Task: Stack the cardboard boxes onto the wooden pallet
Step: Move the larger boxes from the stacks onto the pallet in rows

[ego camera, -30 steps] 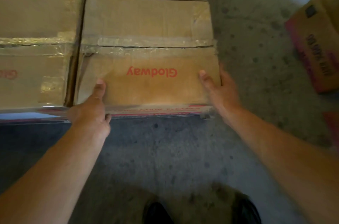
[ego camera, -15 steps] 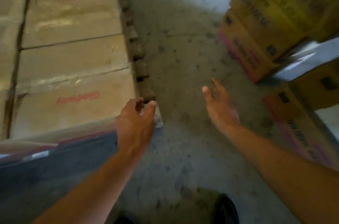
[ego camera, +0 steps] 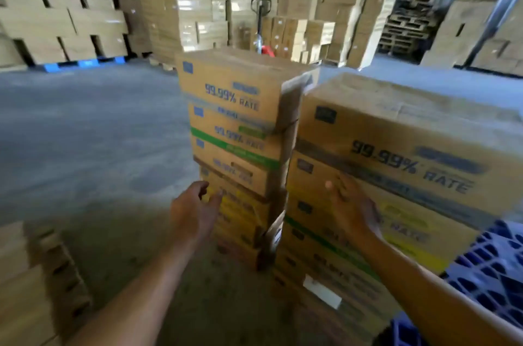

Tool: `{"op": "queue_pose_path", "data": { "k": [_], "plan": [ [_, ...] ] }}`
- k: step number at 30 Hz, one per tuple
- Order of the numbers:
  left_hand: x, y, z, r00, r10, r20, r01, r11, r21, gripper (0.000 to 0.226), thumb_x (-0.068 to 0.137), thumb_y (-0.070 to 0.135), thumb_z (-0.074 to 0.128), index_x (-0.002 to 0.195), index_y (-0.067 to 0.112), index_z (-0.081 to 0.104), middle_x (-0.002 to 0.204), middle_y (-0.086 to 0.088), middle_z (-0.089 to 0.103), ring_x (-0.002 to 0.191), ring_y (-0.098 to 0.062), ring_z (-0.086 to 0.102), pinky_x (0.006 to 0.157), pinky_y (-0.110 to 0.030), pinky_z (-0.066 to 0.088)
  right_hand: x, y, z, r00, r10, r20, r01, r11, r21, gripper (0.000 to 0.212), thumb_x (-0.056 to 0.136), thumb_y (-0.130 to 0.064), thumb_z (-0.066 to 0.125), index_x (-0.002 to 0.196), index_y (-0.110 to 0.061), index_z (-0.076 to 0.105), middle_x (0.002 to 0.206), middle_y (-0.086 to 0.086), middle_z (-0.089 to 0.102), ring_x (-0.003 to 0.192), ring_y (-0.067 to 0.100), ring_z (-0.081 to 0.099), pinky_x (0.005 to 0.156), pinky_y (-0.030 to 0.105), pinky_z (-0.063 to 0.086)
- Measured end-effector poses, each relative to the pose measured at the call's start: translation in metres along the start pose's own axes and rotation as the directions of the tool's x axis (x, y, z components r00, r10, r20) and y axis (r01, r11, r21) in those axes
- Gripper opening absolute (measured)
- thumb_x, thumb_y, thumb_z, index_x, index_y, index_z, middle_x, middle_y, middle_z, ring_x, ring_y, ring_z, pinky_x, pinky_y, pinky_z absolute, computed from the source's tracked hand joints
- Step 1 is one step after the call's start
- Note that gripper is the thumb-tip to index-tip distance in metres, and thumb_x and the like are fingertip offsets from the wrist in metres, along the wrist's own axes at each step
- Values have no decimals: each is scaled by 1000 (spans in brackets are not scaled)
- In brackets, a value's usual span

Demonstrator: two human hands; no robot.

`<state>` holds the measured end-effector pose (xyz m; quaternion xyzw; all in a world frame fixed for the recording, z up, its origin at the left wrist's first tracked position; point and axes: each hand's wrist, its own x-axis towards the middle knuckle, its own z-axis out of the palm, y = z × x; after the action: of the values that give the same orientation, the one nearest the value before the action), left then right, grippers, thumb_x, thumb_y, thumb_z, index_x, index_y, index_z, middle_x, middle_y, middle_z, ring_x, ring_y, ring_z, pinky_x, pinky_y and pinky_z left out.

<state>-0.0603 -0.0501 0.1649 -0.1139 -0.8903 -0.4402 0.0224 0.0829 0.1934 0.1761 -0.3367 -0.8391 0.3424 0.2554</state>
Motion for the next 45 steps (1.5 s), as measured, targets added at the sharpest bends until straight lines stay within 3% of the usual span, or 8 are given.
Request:
{"op": "queue_pose_path", "data": {
  "k": [3,9,16,28,30,32,36,45],
  "plan": [
    [15,80,-10,995,94,22,-92,994,-50,44,92,40,65,126,13,63,121,-8,69,112,-25,64,92,-32,48,16,-29,-76,990,47,-133,-38,997,71,48,99,-49,51,143,-30,50,141,6,58,122,31,56,93,38,48],
    [40,214,2,953,295,66,-287,952,-104,51,92,45,62,132,12,59,128,-9,66,115,-25,62,95,-35,50,49,-43,-188,941,122,-315,-91,990,111,48,98,-50,50,142,-31,51,142,11,56,125,36,52,100,44,42],
    [59,313,51,884,447,139,-434,894,-114,50,91,48,62,127,13,63,124,-9,68,112,-28,63,97,-37,48,80,-18,-260,890,178,-420,-179,983,36,49,100,-46,51,143,-24,51,142,15,55,129,38,49,103,42,39],
    [174,295,112,857,457,239,-463,886,-34,49,87,46,68,121,10,65,123,-15,67,111,-33,63,85,-33,47,117,15,-235,790,352,-501,-440,896,-64,55,98,-51,50,146,-25,45,146,15,50,129,39,47,104,46,42],
    [190,282,122,837,457,300,-478,878,-4,53,83,48,72,116,7,66,120,-17,67,107,-33,63,82,-33,47,118,15,-225,764,382,-520,-503,858,-108,57,96,-51,53,146,-25,46,147,15,46,130,39,45,105,46,41],
    [201,270,133,802,436,408,-475,880,-5,64,81,50,74,126,7,61,127,-14,64,113,-30,61,88,-32,47,117,17,-215,735,400,-547,-549,825,-134,60,94,-50,57,146,-23,47,150,18,42,133,41,41,106,47,40],
    [214,252,155,755,390,527,-374,916,-143,77,79,43,79,142,10,49,139,-13,57,126,-28,55,100,-30,44,115,27,-198,705,426,-567,-639,729,-246,66,92,-54,58,148,-22,44,156,20,34,143,38,30,115,46,31],
    [228,249,178,776,313,547,-121,926,-357,82,75,32,84,141,1,46,134,-19,59,122,-34,56,105,-45,44,131,33,-215,698,435,-569,-685,637,-354,88,78,-75,60,147,-23,44,142,11,55,130,32,48,106,40,39]
  ]
}}
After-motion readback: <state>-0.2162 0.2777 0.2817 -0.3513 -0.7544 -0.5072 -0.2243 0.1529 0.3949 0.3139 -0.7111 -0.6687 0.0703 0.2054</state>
